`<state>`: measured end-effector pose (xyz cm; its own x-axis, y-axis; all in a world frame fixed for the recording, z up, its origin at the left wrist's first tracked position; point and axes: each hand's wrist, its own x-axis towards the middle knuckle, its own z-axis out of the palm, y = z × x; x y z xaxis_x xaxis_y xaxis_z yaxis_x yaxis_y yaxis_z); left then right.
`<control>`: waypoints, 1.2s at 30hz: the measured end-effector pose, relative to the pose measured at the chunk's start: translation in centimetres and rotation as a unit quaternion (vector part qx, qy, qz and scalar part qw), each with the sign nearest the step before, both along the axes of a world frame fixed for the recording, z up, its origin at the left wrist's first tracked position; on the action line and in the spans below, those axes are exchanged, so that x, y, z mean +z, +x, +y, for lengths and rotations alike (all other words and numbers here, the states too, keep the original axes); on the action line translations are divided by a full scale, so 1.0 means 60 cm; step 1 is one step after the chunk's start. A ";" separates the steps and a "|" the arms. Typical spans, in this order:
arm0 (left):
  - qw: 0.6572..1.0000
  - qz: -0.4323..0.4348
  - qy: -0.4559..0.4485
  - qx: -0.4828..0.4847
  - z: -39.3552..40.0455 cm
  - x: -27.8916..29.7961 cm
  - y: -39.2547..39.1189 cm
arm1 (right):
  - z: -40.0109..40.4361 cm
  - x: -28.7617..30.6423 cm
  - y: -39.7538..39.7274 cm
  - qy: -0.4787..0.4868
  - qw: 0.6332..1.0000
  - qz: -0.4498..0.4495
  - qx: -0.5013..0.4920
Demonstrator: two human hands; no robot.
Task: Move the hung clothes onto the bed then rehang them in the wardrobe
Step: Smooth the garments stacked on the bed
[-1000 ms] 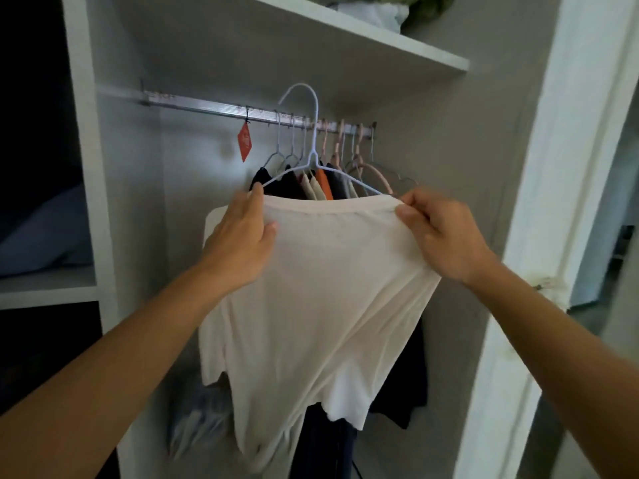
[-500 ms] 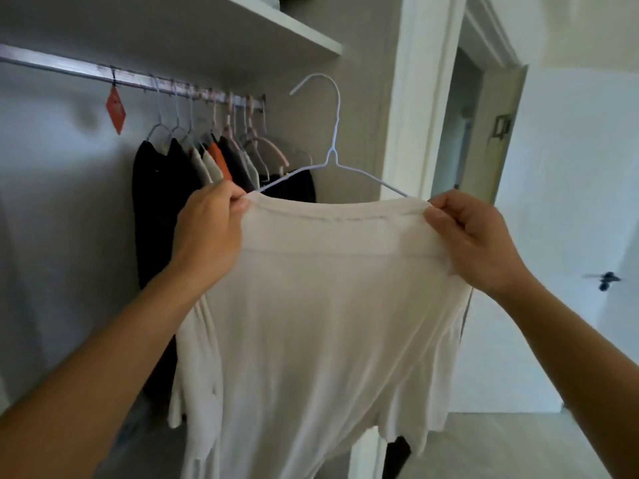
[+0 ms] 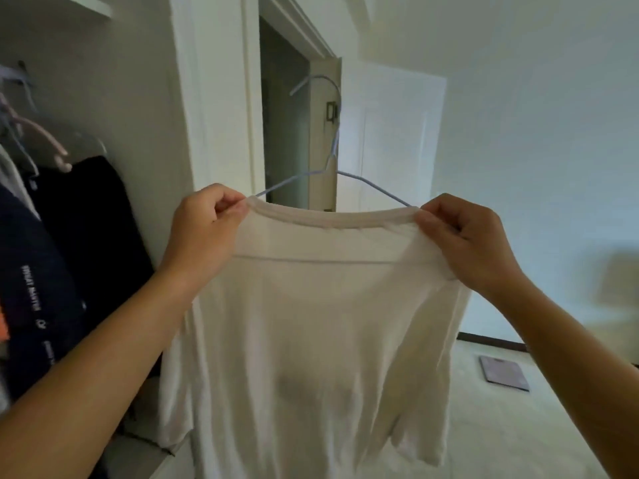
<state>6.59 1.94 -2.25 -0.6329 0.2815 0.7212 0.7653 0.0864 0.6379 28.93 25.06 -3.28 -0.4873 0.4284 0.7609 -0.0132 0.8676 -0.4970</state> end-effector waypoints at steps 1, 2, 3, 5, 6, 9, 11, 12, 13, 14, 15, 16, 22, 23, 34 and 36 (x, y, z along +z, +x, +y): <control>1.000 -0.006 -0.001 -0.014 0.029 -0.001 0.020 | 0.020 0.000 0.028 0.005 1.000 -0.004 -0.018; 1.000 -0.012 -0.005 -0.025 0.051 -0.001 0.038 | 0.036 -0.001 0.051 0.009 0.999 -0.010 -0.033; 0.999 -0.018 -0.012 -0.037 0.075 -0.001 0.058 | 0.054 -0.002 0.076 0.011 0.999 -0.020 -0.049; 0.996 -0.039 -0.034 -0.066 0.132 -0.004 0.106 | 0.098 -0.004 0.136 0.008 0.996 -0.044 -0.079; 0.994 -0.053 -0.045 -0.082 0.162 -0.007 0.133 | 0.120 -0.006 0.170 0.005 0.994 -0.056 -0.092; 0.988 -0.065 -0.066 -0.120 0.248 -0.016 0.214 | 0.182 -0.016 0.268 -0.009 0.991 -0.063 -0.122; 0.984 -0.061 -0.075 -0.150 0.302 -0.022 0.269 | 0.217 -0.024 0.333 -0.020 0.987 -0.067 -0.146; 0.980 -0.064 -0.079 -0.169 0.328 -0.024 0.295 | 0.234 -0.027 0.365 -0.025 0.984 -0.073 -0.158; 0.976 -0.071 -0.082 -0.187 0.354 -0.027 0.319 | 0.249 -0.029 0.397 -0.028 0.982 -0.079 -0.169; 0.972 -0.078 -0.085 -0.204 0.380 -0.029 0.343 | 0.263 -0.030 0.428 -0.030 0.979 -0.085 -0.182; 0.968 -0.085 -0.088 -0.220 0.408 -0.032 0.366 | 0.275 -0.032 0.460 -0.029 0.975 -0.091 -0.198; 0.963 -0.088 -0.093 -0.236 0.435 -0.034 0.388 | 0.287 -0.034 0.492 -0.028 0.971 -0.097 -0.216; 0.933 -0.072 -0.114 -0.333 0.594 -0.055 0.519 | 0.344 -0.056 0.664 -0.038 0.938 -0.126 -0.320; 0.927 -0.071 -0.119 -0.349 0.618 -0.059 0.540 | 0.351 -0.060 0.690 -0.043 0.932 -0.130 -0.336; 0.841 -0.033 -0.166 -0.514 0.877 -0.116 0.758 | 0.408 -0.113 0.918 -0.081 0.841 -0.139 -0.517; 0.819 -0.036 -0.180 -0.543 0.923 -0.125 0.794 | 0.419 -0.123 0.951 -0.085 0.819 -0.141 -0.549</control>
<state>54.22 57.33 -9.74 0.0950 0.8931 0.4397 0.4777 -0.4284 0.7670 85.98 50.17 -10.65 0.1184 0.8144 0.5680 0.8650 0.1963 -0.4618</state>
